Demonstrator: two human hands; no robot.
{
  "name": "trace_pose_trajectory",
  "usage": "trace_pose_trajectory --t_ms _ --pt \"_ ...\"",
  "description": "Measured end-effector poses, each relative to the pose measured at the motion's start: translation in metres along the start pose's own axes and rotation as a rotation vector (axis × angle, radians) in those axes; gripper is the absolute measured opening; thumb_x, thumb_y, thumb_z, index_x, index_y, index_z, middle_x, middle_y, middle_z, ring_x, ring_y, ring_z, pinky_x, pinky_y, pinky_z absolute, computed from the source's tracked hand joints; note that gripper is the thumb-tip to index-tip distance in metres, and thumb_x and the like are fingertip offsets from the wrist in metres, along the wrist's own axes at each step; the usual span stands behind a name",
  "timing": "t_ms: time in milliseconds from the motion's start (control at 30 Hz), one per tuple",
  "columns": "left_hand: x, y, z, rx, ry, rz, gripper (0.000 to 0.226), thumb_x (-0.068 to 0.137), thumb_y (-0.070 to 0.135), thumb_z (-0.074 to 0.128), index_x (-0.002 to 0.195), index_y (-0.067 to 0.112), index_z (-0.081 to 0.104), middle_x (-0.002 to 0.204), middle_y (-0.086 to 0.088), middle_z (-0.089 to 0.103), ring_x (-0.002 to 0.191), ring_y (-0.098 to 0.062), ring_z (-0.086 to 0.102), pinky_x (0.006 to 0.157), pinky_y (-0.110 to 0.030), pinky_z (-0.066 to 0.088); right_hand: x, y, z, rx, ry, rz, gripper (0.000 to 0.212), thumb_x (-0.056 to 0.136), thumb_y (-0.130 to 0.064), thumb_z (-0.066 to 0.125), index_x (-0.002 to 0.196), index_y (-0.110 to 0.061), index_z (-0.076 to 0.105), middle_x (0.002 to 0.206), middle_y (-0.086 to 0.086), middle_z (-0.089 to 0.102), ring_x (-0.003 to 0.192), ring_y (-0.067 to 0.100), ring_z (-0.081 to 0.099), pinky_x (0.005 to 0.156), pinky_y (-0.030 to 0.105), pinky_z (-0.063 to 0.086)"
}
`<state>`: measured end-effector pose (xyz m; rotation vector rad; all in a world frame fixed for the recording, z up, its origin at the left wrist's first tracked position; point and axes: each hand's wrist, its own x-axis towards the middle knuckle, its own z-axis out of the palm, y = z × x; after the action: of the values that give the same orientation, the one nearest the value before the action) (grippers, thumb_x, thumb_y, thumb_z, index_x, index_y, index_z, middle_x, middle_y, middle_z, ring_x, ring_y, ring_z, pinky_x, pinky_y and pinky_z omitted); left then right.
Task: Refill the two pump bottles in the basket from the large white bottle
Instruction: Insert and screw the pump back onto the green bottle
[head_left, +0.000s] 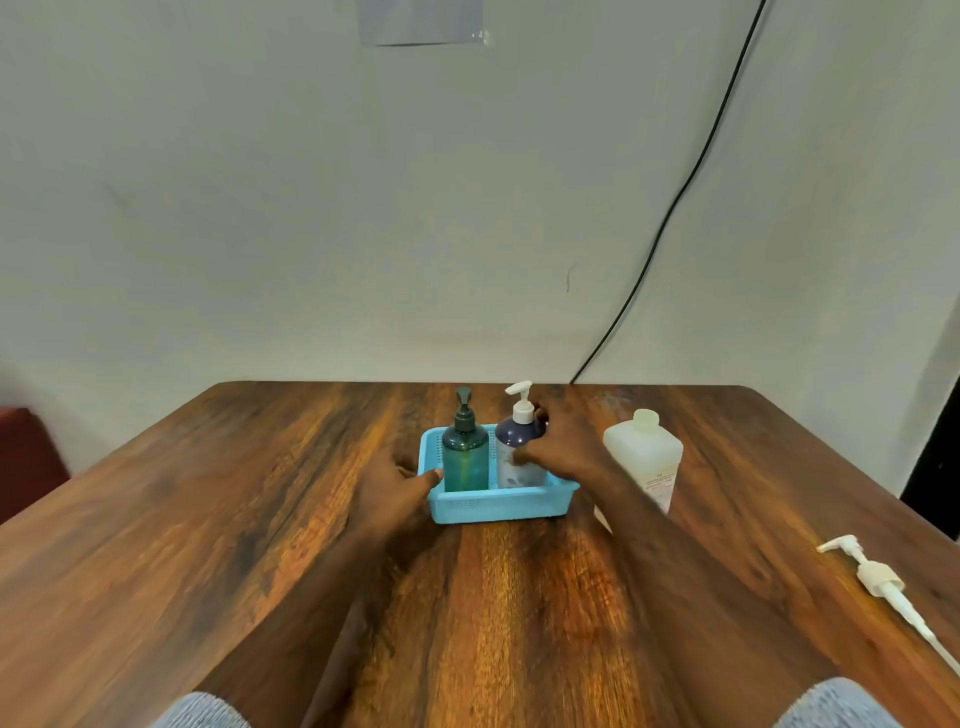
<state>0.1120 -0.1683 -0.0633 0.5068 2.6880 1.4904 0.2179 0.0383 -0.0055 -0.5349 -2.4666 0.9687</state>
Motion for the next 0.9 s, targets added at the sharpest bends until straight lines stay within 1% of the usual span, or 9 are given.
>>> trace_pose_trajectory --t_ms 100,200,267,333,400,467,633,833,900 --pt "0.003 -0.006 -0.001 -0.046 -0.018 -0.053 0.017 0.088 0.032 0.075 0.091 0.017 0.068 0.071 -0.005 0.075 0.062 -0.022 0.074 0.059 -0.047 0.063 0.009 -0.003 -0.018 0.079 -0.137 0.035 0.055 0.074 0.006 0.072 0.125 -0.014 0.062 0.118 0.002 0.065 0.106 0.019 0.059 0.074 0.026 0.053" --pt "-0.001 0.0 0.0 -0.109 -0.041 -0.059 0.011 0.093 0.022 0.07 0.091 0.011 0.068 0.061 -0.008 0.073 0.059 -0.027 0.073 0.057 -0.045 0.062 0.013 -0.001 -0.019 0.052 -0.124 0.066 0.056 0.082 0.01 0.062 0.134 -0.012 0.06 0.133 0.009 0.061 0.118 0.025 0.057 0.085 0.034 0.054" --pt "-0.002 0.003 0.003 -0.123 -0.052 -0.077 0.01 0.096 0.02 0.066 0.091 0.011 0.067 0.064 -0.011 0.073 0.059 -0.027 0.074 0.057 -0.042 0.062 0.01 0.0 -0.014 0.055 -0.096 0.087 0.056 0.087 0.008 0.058 0.138 -0.014 0.055 0.141 0.008 0.055 0.128 0.026 0.052 0.095 0.033 0.048" --pt "0.0 0.004 0.006 -0.133 -0.052 -0.101 0.011 0.097 0.017 0.063 0.091 0.008 0.066 0.069 -0.015 0.074 0.059 -0.028 0.074 0.055 -0.041 0.062 0.005 0.005 -0.005 0.049 -0.068 0.132 0.051 0.09 0.002 0.056 0.138 -0.015 0.051 0.142 0.008 0.054 0.129 0.026 0.051 0.096 0.032 0.044" --pt "0.006 0.005 0.009 -0.136 -0.042 -0.106 0.011 0.096 0.012 0.06 0.091 0.003 0.065 0.076 -0.017 0.073 0.057 -0.03 0.073 0.054 -0.045 0.062 -0.002 0.012 0.005 -0.004 -0.046 0.188 0.045 0.092 -0.007 0.059 0.135 -0.015 0.05 0.137 0.008 0.056 0.122 0.026 0.054 0.095 0.033 0.047" --pt "0.009 0.008 0.01 -0.123 -0.033 -0.114 0.008 0.096 0.008 0.06 0.093 0.001 0.063 0.083 -0.013 0.069 0.061 -0.027 0.073 0.052 -0.041 0.062 -0.008 0.022 0.016 -0.086 -0.015 0.245 0.052 0.091 -0.014 0.062 0.141 -0.014 0.046 0.139 0.008 0.054 0.121 0.025 0.055 0.095 0.034 0.05" --pt "0.02 0.012 0.008 -0.165 -0.039 -0.159 0.009 0.095 0.004 0.059 0.098 -0.004 0.061 0.089 -0.014 0.064 0.072 -0.03 0.073 0.057 -0.043 0.063 -0.012 0.029 0.029 -0.196 0.041 0.296 0.057 0.091 -0.018 0.067 0.142 -0.012 0.043 0.133 0.008 0.056 0.111 0.021 0.061 0.073 0.024 0.049" --pt "0.05 0.011 0.009 -0.162 -0.081 -0.139 0.012 0.096 0.004 0.06 0.101 -0.007 0.061 0.094 -0.017 0.063 0.076 -0.032 0.072 0.059 -0.044 0.064 0.014 0.029 0.029 -0.21 0.1 0.333 0.049 0.091 -0.014 0.068 0.136 -0.012 0.048 0.127 0.008 0.06 0.102 0.021 0.064 0.061 0.023 0.052" --pt "0.066 0.011 0.012 -0.164 -0.083 -0.136 0.015 0.096 0.006 0.061 0.104 -0.007 0.061 0.096 -0.018 0.063 0.077 -0.032 0.072 0.056 -0.041 0.063 0.03 0.03 0.031 -0.177 0.127 0.348 0.048 0.093 -0.016 0.067 0.137 -0.014 0.048 0.127 0.006 0.061 0.102 0.021 0.065 0.065 0.024 0.053"
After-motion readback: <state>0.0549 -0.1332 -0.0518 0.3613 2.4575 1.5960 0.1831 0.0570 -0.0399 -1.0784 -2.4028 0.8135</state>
